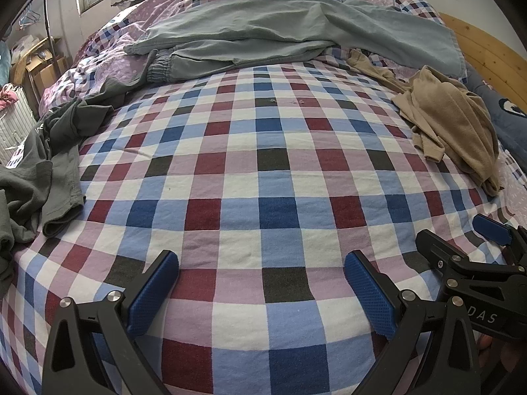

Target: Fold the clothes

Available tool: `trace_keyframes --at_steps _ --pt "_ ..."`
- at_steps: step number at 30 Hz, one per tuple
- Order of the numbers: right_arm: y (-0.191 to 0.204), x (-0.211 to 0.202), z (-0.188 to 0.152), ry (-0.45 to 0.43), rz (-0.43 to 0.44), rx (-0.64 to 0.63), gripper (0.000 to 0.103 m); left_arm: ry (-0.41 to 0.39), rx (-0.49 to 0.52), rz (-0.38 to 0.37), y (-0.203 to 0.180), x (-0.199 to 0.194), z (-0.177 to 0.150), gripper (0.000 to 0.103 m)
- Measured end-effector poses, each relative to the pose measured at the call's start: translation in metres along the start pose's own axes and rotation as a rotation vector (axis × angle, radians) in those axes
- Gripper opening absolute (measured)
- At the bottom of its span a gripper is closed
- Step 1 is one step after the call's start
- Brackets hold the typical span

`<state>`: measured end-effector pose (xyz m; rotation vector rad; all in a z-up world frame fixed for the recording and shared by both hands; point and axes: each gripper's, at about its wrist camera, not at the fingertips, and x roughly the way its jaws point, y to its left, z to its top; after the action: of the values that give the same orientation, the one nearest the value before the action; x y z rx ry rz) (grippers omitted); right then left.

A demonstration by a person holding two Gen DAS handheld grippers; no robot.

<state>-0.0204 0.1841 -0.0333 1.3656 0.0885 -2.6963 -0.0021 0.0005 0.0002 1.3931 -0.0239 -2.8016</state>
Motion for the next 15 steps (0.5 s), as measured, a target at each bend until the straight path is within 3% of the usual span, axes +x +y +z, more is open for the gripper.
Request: trace_keyframes --at_steps 15 --pt "-0.0074 -0.0029 -0.0041 0.003 0.0 0.0 0.103 0.007 -0.001 0.005 0.0002 -0.0008 -0.002 0.102"
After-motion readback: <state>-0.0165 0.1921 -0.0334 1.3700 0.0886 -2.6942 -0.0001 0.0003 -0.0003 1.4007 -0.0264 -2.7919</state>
